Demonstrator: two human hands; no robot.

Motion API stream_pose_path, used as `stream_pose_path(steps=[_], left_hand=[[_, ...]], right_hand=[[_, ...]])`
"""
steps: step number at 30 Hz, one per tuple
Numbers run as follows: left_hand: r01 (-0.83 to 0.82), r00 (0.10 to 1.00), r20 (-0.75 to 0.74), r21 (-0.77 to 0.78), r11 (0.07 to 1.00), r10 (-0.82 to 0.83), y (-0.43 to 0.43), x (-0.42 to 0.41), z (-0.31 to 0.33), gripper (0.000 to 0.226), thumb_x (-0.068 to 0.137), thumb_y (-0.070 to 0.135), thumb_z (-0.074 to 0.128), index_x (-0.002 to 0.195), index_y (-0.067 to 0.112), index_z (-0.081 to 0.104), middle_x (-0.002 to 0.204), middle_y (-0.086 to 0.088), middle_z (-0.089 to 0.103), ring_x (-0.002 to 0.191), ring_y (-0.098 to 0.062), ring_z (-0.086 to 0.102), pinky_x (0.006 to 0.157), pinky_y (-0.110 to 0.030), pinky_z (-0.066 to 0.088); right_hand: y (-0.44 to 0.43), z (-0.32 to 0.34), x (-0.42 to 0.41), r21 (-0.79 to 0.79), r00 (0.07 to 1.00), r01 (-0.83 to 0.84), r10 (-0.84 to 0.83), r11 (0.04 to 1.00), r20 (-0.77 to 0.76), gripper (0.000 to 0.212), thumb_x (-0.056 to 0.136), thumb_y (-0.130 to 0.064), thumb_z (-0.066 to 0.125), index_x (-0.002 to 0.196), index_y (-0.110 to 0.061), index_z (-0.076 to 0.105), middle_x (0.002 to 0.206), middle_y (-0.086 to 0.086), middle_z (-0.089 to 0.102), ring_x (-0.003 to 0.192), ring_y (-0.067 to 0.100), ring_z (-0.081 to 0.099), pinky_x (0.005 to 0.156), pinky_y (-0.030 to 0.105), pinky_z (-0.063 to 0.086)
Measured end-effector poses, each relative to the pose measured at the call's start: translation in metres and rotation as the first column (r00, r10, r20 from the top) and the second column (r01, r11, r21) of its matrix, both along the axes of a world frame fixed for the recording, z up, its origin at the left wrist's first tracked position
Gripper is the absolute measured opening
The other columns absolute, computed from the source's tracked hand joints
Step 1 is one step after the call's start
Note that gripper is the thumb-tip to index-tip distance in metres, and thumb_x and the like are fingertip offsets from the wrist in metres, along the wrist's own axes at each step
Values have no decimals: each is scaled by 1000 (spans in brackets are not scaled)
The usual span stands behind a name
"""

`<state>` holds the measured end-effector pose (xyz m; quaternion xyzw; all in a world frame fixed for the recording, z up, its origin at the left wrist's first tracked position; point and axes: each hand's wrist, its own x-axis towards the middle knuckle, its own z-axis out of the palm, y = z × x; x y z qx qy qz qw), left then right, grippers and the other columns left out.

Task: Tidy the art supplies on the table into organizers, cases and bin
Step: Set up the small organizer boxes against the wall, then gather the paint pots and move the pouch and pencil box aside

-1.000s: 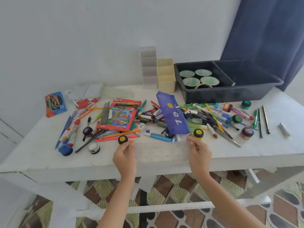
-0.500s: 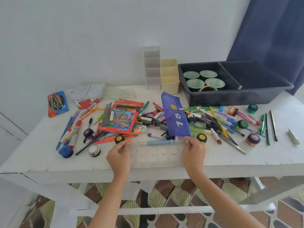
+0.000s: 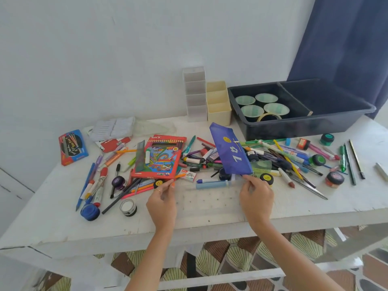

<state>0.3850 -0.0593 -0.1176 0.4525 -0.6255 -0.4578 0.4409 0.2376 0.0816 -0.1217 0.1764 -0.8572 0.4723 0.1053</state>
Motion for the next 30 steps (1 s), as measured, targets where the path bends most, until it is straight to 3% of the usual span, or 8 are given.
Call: stream_pose_path(steps=[8,12,15,19,26,30], left_hand=[[20,998,-61,28,999,-18,0,3,2,14,89,16,61,98,21,70,92,15,68,89,5,62,70,-1,42],[-8,997,-72,15,1000,9,5,6,3,13,88,15,62,95,22,70,93,16,68,91,10,59,76,-4,43],[-30,998,-50,-57,998,27,9,4,5,14,87,12,62,96,20,70,93,13,69,95,2,61,85,-17,46],[-43,999,1,-213,976,44,10,3,4,15,87,10,62,99,14,71,94,10,68,94,-3,61,87,-26,50],[14,998,56,-385,923,8,0,-6,13,16,86,11,64,101,15,69,100,8,66,100,-7,59,88,-36,51],[47,963,265,-368,929,56,-21,-18,21,35,83,24,69,115,13,63,119,-1,61,116,-16,50,99,-39,44]], right_hand=[[-2,8,-2,77,1000,-22,21,997,18,22,89,-7,53,104,-4,69,90,8,69,88,23,59,66,26,41],[1,14,1,10,999,-14,13,1000,43,16,88,-9,56,103,-7,60,97,6,63,90,21,57,67,25,39],[-3,20,3,30,993,-40,43,999,-114,23,84,-10,63,103,-10,51,100,6,54,94,21,52,62,26,39],[-13,25,-3,202,965,-73,120,977,-234,42,74,-13,70,112,-10,53,107,10,51,99,26,49,74,32,39],[-16,30,-25,363,965,-239,262,901,-16,64,77,-23,69,134,-17,40,133,9,39,119,26,38,92,36,40],[-17,33,-39,303,948,-317,297,899,111,57,82,-26,68,134,-19,43,133,7,40,119,25,38,90,34,44]])
